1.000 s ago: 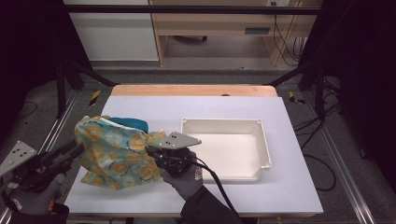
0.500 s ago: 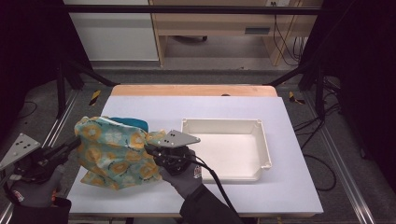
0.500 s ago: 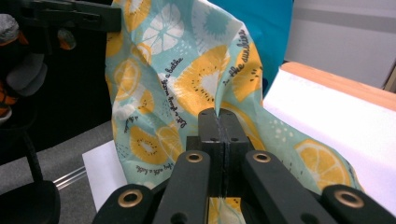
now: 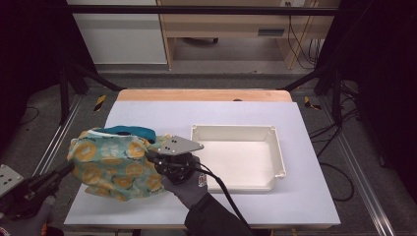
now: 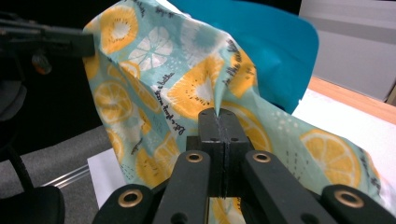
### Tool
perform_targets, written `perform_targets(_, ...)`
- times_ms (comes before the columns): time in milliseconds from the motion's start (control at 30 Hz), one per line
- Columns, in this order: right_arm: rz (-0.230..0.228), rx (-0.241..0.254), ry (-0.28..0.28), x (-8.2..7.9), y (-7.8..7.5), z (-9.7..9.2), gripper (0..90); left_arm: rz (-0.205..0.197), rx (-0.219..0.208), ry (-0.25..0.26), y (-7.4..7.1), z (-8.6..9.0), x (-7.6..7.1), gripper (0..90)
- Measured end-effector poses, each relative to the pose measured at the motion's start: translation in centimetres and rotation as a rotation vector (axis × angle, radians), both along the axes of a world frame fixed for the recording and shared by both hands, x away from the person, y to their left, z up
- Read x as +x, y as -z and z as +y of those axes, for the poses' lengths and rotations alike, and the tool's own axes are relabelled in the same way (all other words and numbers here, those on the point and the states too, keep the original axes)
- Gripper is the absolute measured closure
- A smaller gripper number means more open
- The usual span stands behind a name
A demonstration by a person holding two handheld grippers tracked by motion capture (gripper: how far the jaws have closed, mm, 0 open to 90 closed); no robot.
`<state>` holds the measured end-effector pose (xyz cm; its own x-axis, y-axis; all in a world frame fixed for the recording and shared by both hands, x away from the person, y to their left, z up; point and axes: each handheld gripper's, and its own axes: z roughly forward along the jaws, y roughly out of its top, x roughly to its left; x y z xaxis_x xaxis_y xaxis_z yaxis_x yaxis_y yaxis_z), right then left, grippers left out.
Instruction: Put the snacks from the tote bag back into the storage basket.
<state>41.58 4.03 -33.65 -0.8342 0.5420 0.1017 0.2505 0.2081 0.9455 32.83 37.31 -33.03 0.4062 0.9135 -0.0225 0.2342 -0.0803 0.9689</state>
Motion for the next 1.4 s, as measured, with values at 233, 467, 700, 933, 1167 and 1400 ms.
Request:
perform_targets(233,0.022,-0.016,0.005,0.2,1.0,0.0,90.0,0.075,0.010,0.016,2.2,-0.3,0.9,90.0)
perform_targets(467,0.020,-0.025,0.005,0.2,1.2,0.2,90.0,0.066,0.033,0.006,1.4,-0.6,1.4,83.0)
perform_targets(700,0.016,-0.026,0.010,0.2,1.2,0.2,90.0,-0.018,0.041,-0.034,-1.9,-0.9,2.4,59.8)
perform_targets(933,0.019,-0.026,0.011,0.2,1.3,0.1,90.0,0.018,0.090,-0.017,-2.6,-1.5,4.2,67.1)
perform_targets(1167,0.016,-0.027,0.010,0.2,1.3,0.2,90.0,0.052,0.121,-0.019,-2.4,-1.7,4.7,89.8)
perform_targets(1400,-0.004,-0.019,0.008,0.2,0.7,0.9,90.0,-0.003,0.072,-0.031,-2.4,-0.8,3.0,90.0)
